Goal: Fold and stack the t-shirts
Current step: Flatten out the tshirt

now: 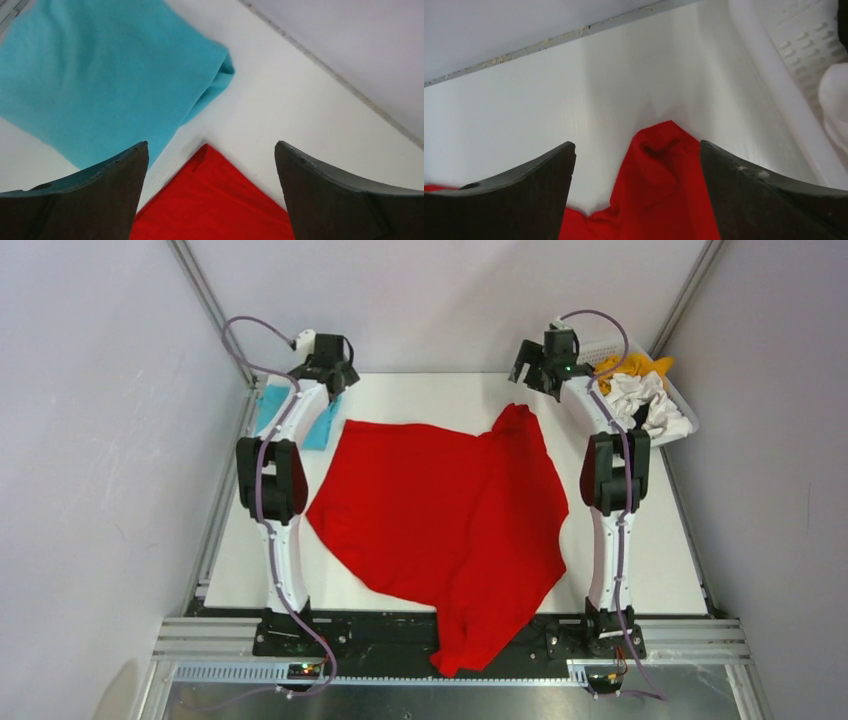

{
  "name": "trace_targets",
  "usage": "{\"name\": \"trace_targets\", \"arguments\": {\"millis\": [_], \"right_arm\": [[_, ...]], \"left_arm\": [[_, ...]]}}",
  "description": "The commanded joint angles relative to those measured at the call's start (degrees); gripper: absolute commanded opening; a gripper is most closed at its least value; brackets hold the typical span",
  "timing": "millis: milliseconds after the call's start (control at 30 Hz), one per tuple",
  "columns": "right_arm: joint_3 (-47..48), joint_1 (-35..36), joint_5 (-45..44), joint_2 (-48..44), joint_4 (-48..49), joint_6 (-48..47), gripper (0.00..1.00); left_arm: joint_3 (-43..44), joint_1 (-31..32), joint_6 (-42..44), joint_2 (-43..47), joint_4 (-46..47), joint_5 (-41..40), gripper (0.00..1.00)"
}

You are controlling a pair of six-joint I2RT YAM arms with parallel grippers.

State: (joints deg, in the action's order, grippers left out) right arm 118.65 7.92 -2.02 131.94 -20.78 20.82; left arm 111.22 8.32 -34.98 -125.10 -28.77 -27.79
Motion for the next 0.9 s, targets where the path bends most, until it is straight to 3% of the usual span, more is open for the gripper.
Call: {"name": "trace_targets", "arguments": {"millis": [0,167,333,533,867], "right_arm": [[-3.49,-0.6,7.36,-6.8,0.0,2.25,0.99],[-21.79,-0.72,10.96,-16.04,9.31,5.94,0.99],[-28.58,-0.19,15.3,-16.25,11.83,11.18,0.99],[-28.14,1.64,16.14,-11.62,13.93,15.26,0.99],[-24.79,3.25,13.62,-5.85,15.61,21.46,0.99]], "left_arm": [[0.31,0.37,1.95,7.23,-0.58,5.64,1.0],[-11.53,1.99,2.25,15.42,-0.46,10.92,1.0],[-24.11,6.6,1.92,20.83,-0.33,14.26,1.0],[-32.01,12.1,1.77,22.1,0.09,14.87,1.0],[-42.41,12.52,-0.3,20.91,0.47,13.66,1.0]]}}
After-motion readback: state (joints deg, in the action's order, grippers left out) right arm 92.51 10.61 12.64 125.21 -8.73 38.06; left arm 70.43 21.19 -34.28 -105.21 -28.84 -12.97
